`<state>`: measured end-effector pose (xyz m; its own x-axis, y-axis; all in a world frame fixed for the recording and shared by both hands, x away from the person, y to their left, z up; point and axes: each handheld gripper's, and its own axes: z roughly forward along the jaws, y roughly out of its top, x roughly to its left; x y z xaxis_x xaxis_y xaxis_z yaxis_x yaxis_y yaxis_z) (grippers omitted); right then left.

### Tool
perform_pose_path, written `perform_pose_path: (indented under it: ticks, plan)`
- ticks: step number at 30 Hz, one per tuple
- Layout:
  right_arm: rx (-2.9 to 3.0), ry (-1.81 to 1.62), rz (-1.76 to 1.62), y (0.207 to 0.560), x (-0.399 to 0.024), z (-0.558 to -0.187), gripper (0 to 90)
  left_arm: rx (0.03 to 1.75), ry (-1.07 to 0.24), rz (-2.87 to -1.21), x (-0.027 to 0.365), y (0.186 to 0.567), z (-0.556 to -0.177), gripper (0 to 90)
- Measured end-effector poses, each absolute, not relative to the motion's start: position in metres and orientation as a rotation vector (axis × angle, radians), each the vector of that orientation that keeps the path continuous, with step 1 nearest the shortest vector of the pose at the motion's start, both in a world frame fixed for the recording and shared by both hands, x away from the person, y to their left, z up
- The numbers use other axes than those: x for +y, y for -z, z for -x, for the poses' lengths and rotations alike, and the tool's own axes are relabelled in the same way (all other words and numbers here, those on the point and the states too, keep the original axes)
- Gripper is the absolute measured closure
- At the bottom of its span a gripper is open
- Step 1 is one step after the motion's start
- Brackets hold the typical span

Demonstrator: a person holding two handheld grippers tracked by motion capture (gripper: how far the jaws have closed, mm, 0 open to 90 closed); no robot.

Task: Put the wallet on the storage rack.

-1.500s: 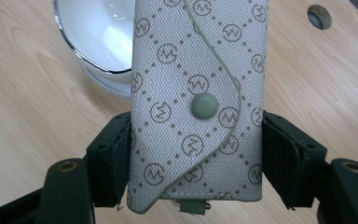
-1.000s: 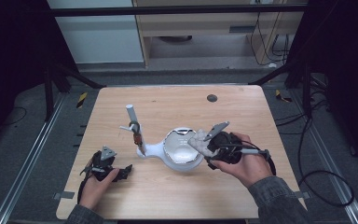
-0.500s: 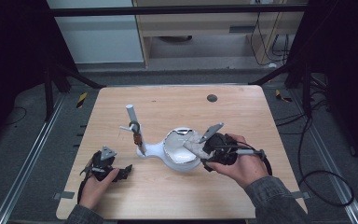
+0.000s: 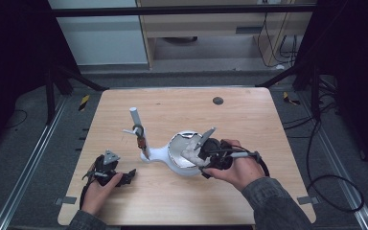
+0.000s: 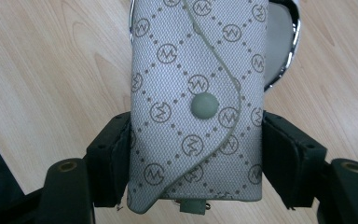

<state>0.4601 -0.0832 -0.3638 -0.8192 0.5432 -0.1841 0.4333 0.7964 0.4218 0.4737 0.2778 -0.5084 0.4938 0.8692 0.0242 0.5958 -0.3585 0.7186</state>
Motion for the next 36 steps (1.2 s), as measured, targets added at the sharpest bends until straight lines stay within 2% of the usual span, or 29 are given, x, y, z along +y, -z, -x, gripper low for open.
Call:
perform_pose_path:
  ticks: [36]
  plan:
    - [2.786,-0.416,-0.744,0.376,-0.059,-0.491,31.2,1.193,-0.537,-2.086,0.277,0.509,-0.474,2.2]
